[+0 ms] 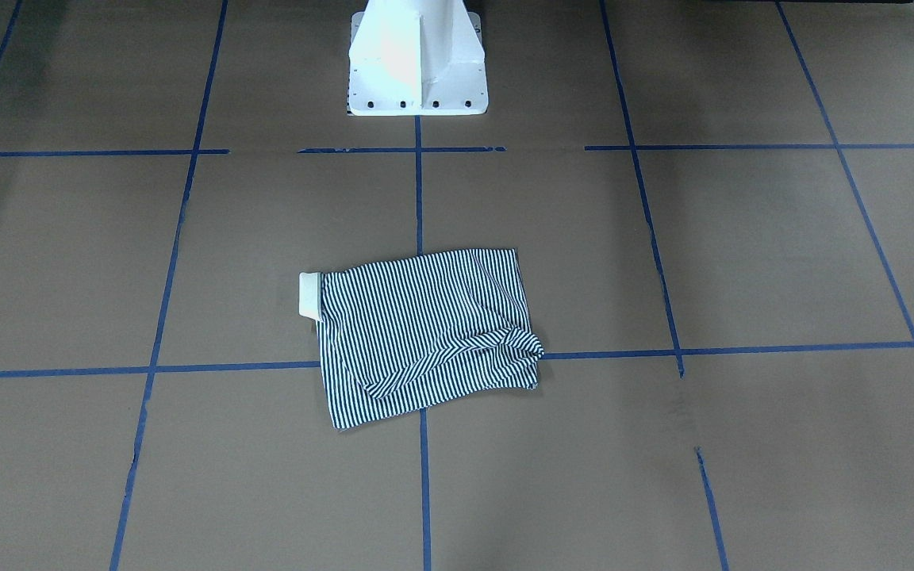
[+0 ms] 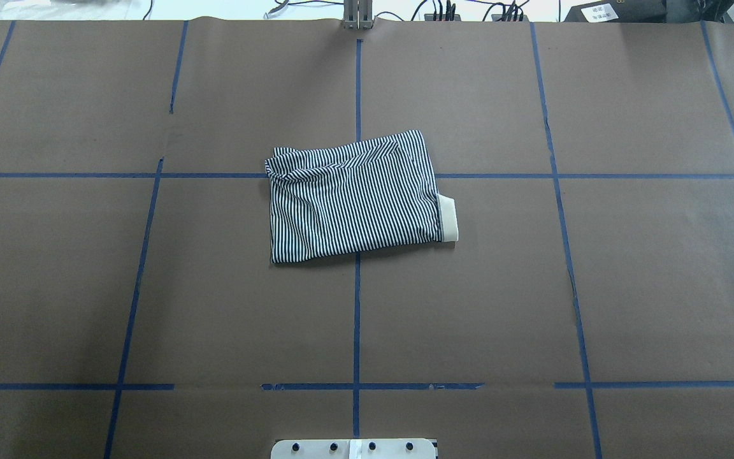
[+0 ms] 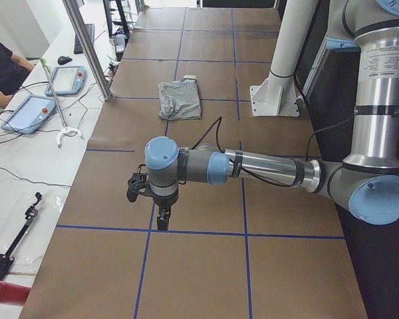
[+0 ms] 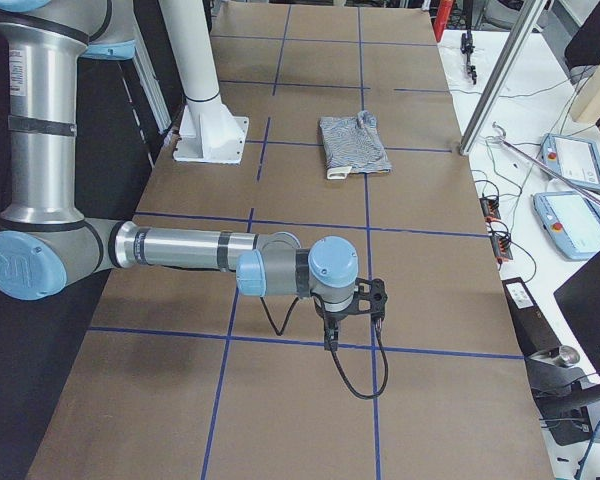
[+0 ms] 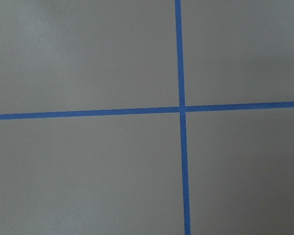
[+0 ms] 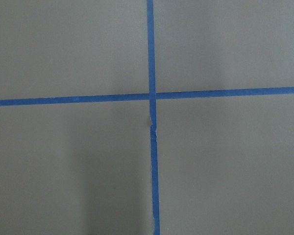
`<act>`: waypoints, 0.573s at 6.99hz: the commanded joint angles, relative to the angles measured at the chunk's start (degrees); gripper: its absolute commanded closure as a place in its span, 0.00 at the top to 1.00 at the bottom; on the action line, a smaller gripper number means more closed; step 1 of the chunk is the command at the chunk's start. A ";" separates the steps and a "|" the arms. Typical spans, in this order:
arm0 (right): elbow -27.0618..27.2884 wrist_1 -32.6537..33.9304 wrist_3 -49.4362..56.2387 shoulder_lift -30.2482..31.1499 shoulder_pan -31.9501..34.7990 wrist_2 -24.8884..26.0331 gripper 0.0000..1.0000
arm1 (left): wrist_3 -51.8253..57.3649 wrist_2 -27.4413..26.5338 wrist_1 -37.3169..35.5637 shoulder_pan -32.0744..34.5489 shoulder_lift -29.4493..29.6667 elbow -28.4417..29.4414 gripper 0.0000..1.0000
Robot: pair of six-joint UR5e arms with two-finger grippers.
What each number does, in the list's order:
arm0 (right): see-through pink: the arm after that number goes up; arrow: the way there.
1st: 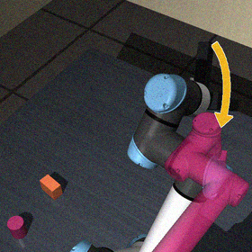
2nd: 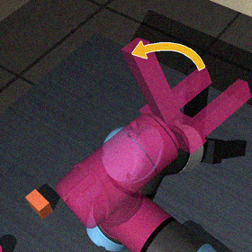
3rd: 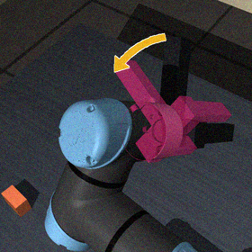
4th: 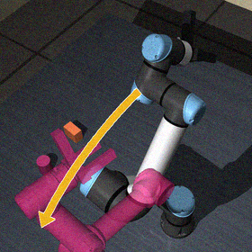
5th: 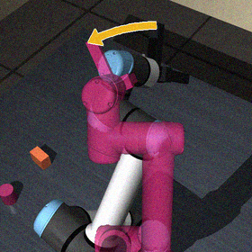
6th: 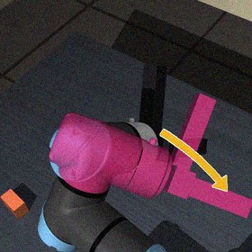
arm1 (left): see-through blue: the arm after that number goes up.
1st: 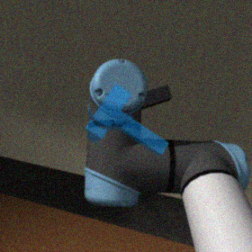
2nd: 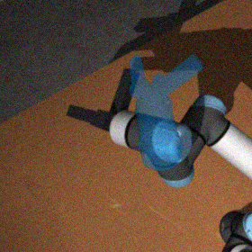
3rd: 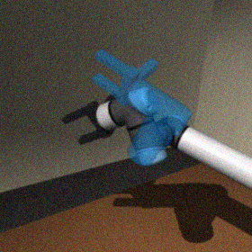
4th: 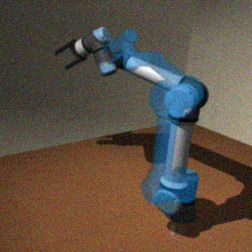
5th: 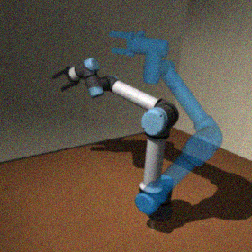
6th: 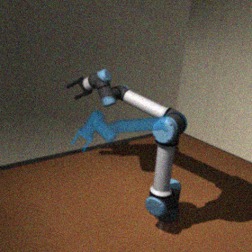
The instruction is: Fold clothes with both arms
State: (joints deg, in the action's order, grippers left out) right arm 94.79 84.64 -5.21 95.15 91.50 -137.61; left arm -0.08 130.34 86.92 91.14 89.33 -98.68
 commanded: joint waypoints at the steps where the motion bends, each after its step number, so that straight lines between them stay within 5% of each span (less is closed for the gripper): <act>1: 0.04 0.00 0.02 0.04 0.00 -0.02 1.00 | -0.01 0.00 0.01 0.00 0.23 -0.02 1.00; 4: 0.04 0.00 0.28 0.04 0.00 -0.02 1.00 | -0.01 0.00 -0.08 0.00 0.49 0.07 1.00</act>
State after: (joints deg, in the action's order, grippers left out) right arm 94.83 84.64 -4.98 95.19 91.49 -137.64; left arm -0.09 130.34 86.87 91.14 89.71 -98.63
